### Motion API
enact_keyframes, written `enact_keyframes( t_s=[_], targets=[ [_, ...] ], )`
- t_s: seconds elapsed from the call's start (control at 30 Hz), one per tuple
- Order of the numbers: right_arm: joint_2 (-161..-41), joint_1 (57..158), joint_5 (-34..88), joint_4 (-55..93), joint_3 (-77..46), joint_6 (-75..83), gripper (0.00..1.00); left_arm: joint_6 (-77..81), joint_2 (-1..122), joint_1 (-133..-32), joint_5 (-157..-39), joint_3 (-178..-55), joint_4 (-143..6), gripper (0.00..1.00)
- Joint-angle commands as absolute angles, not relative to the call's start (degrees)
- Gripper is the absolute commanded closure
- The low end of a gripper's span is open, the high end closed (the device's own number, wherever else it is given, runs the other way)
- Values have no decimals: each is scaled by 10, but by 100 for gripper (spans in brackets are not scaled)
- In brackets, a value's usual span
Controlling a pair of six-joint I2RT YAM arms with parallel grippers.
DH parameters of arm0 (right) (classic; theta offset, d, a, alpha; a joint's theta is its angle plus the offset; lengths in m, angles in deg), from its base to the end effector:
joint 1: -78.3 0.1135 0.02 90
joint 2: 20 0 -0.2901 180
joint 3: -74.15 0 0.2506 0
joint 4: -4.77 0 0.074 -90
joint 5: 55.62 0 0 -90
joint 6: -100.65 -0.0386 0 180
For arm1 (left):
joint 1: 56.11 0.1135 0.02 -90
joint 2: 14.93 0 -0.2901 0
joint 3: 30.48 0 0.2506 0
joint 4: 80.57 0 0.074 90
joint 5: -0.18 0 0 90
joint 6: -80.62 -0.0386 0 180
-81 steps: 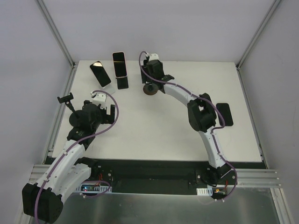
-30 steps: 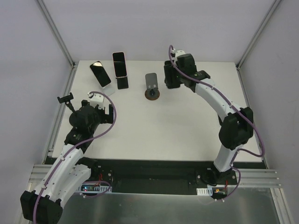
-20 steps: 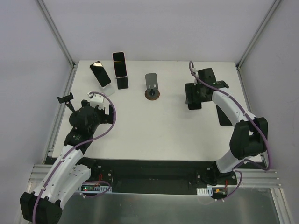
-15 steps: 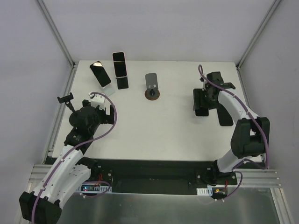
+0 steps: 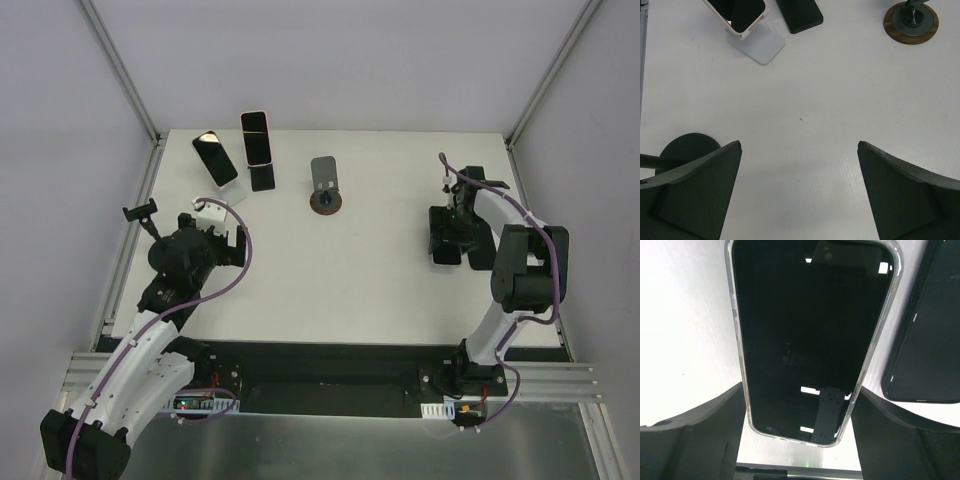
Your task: Remove the phone from the phone stand
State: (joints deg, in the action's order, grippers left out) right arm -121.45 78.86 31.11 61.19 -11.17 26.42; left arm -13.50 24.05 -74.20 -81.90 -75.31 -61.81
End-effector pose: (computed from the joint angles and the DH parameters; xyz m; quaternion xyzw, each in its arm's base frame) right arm 0.3520 0.0056 0.2208 -0.1446 0.9774 0.0079 0.1540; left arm 0.1473 -0.0425 0.2965 0.1081 0.7739 -0.0220 0.6236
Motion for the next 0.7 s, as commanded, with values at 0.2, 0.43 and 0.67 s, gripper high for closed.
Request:
enact_keyframes(
  t_s=[0.2,0.43,0.67],
  targets=[
    [-1271,763,307,610,-135,304,69,-148,231,-749,-813,-762,-646,1],
    [-1286,763,322,613,-146,318,54,-148,230,-754,-812,-762,-646,1],
    [-1298,764,321,627,-161,320,31,-151,229,-757,-813,-762,-647,1]
  ],
)
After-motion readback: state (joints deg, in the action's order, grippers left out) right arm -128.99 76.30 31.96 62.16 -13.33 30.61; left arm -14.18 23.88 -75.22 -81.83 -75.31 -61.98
